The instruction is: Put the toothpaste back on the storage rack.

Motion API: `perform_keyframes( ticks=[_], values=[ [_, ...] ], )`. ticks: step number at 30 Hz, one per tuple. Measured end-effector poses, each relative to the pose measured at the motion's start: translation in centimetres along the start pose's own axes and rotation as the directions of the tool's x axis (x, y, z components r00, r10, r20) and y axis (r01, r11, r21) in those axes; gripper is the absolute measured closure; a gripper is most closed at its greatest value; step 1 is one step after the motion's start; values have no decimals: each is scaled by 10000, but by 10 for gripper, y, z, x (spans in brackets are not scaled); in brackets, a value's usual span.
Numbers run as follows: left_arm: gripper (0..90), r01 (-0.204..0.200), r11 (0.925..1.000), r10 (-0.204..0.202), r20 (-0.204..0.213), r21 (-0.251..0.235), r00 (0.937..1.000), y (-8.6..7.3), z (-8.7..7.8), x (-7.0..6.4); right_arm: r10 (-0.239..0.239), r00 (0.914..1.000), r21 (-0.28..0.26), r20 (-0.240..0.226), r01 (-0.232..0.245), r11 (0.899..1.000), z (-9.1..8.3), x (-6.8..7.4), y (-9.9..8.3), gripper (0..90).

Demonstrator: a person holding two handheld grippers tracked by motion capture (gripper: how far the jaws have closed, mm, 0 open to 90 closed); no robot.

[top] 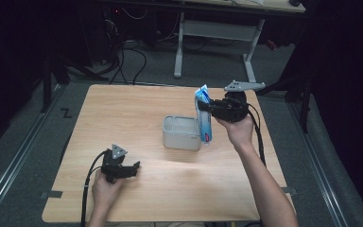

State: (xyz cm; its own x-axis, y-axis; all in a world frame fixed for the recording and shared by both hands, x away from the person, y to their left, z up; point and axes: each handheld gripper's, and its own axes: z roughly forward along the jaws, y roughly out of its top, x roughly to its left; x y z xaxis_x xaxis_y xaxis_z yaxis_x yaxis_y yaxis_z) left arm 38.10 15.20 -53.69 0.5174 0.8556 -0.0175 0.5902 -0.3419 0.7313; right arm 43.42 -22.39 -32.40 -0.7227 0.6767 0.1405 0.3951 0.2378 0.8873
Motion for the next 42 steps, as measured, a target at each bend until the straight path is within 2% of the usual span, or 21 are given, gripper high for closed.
perform_keyframes(
  ticks=[11,18,24,29,33,35,42],
  values=[
    [174,1,10000,-1,-2,-7,10000,0,0,0,-7,10000,-119,57,7,9999,15,0,12,744],
    [174,1,10000,-1,-1,-4,10000,0,0,0,328,9995,-211,31,-327,9992,28,-4,16,744],
    [175,-11,10000,11,-3,-3,10000,0,0,0,272,9996,-406,119,-267,9988,36,-3,22,744],
    [175,-19,10000,19,-16,1,10000,0,0,0,120,9994,-236,316,-113,9997,46,0,25,742],
    [174,-70,10000,70,0,27,10000,0,0,0,332,9990,-391,313,-319,9987,49,-3,26,742],
    [174,-69,10000,69,0,27,10000,0,0,0,260,9985,-378,485,-242,9990,51,-3,27,742],
    [174,-64,10000,64,-2,27,10000,0,0,0,70,9979,-356,649,-47,9994,59,-1,30,740]
  ],
)
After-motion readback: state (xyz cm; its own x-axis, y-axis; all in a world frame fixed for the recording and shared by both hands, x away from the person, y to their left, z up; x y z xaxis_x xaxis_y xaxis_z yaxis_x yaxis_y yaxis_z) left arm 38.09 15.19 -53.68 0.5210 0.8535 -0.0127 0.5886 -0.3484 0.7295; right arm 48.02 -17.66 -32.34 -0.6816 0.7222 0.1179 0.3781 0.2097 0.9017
